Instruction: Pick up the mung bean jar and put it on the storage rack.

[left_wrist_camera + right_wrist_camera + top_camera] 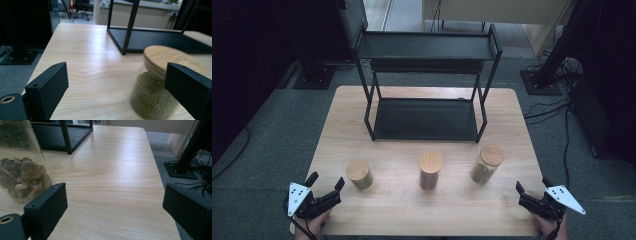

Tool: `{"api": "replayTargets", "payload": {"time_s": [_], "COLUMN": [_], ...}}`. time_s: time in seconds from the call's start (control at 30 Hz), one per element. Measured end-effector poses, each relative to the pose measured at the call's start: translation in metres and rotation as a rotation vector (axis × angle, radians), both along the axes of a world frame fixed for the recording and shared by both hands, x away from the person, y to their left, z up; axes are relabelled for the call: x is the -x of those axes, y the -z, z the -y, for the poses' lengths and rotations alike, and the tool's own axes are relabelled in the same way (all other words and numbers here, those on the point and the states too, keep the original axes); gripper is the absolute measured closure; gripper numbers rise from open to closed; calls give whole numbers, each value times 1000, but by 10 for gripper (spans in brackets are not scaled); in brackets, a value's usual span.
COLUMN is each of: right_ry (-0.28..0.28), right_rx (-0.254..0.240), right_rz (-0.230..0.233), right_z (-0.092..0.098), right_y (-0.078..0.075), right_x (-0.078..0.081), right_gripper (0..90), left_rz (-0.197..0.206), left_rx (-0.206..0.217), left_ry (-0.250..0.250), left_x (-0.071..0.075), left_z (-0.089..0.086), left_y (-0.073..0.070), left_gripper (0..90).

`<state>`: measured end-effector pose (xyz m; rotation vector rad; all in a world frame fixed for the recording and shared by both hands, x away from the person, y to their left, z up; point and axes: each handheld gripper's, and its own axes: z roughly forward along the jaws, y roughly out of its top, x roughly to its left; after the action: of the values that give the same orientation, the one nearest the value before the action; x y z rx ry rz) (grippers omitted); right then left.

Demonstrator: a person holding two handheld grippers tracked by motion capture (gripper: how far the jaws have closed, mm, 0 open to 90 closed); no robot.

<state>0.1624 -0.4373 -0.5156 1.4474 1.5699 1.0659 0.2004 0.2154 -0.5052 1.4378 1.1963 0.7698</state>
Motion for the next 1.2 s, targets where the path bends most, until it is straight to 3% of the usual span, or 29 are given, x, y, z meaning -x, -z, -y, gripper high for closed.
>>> {"api": "replayTargets", "payload": {"time_s": [0.63, 0.8, 1.2], "right_ry": [-8, -9, -10], "right_rx": [19, 21, 24], "right_rz": [-4, -3, -4], "right_z": [-3, -3, -4], "right_y": [1, 1, 1], "right_x": [0, 1, 1], "right_gripper": [58, 58, 58], "left_rz": [48, 43, 12], "left_rx": [-11, -8, -56], "left_ry": [73, 69, 92], "left_x": [9, 8, 5], "left_z": [37, 45, 63], "left_y": [-10, -10, -5], "left_gripper": [58, 58, 58]}}
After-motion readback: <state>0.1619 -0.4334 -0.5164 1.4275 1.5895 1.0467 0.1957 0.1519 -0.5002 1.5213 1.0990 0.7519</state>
